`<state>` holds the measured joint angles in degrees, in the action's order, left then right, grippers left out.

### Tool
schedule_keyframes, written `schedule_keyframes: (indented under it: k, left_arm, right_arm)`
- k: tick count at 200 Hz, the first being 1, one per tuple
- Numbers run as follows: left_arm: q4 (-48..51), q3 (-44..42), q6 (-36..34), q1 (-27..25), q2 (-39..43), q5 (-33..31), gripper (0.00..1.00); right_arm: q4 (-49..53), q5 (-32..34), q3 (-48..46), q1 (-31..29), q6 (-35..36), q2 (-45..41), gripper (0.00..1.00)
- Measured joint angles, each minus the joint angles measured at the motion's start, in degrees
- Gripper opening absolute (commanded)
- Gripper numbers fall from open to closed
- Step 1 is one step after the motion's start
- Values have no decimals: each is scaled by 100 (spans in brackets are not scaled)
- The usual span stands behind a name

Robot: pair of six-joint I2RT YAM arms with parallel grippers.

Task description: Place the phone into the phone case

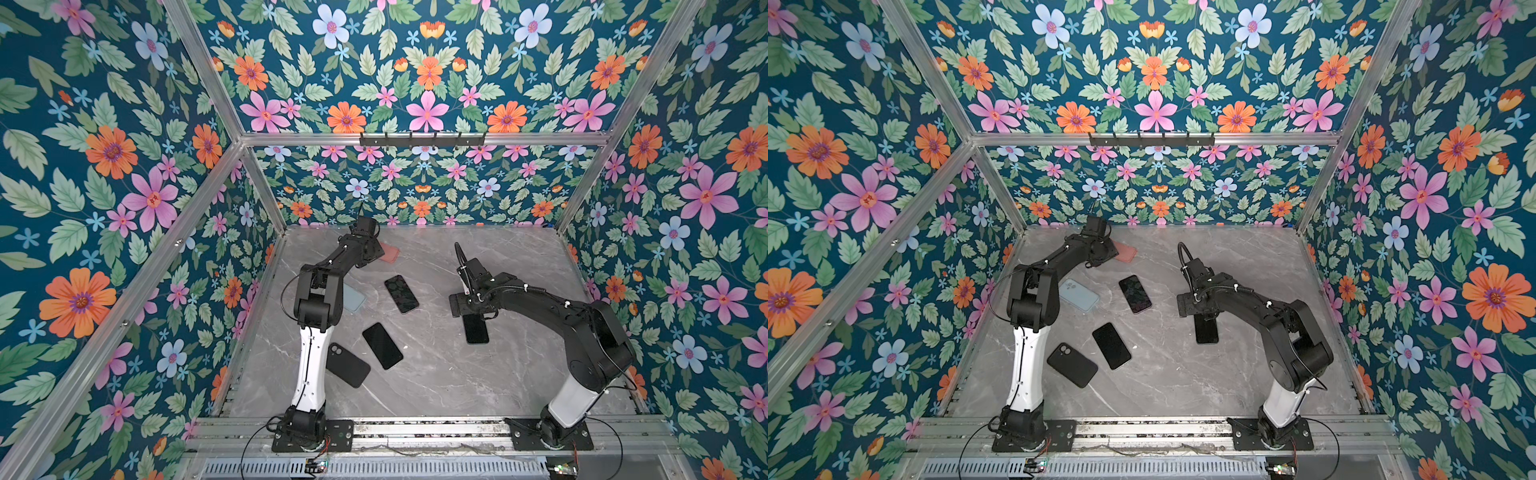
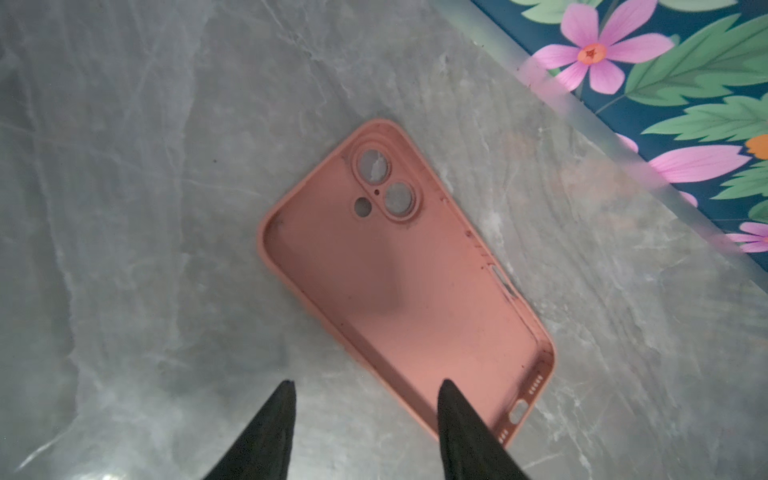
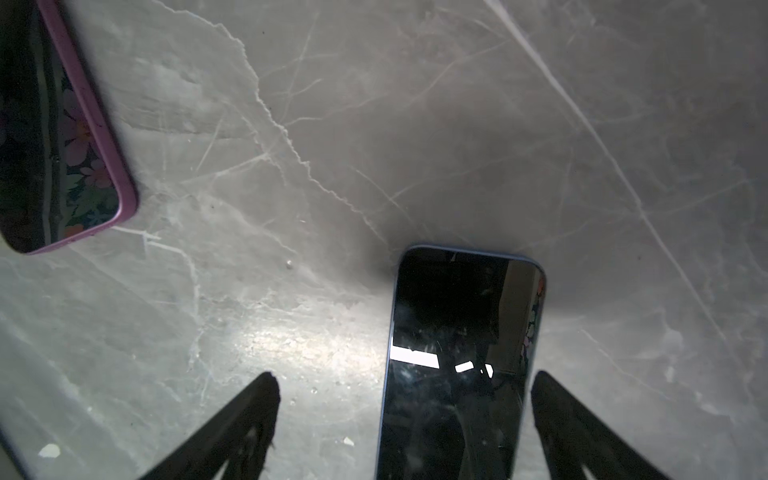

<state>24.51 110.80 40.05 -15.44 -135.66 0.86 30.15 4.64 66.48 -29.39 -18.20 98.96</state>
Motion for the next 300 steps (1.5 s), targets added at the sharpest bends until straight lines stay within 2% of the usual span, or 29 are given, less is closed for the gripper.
schedule_keyframes:
  k: [79, 147, 226, 265, 300]
  left_arm:
    - [90, 208, -105, 122, -247, -98, 30]
    - [-17, 151, -273, 232, -271, -153, 13]
    - [199, 282, -404, 225, -168, 107, 0]
    - [291, 240, -424, 74, 173, 227, 0]
    - [286, -245, -428, -258, 822, 245, 0]
  right_arm:
    - [-37, -160, 4, 33, 37, 68, 92]
    - [-92, -302, 81, 37, 35, 149, 91]
    - [-37, -387, 192, 37, 31, 72, 91]
    - [66, -356, 339, 37, 15, -31, 90]
    - [166, -345, 195, 37, -96, -271, 89]
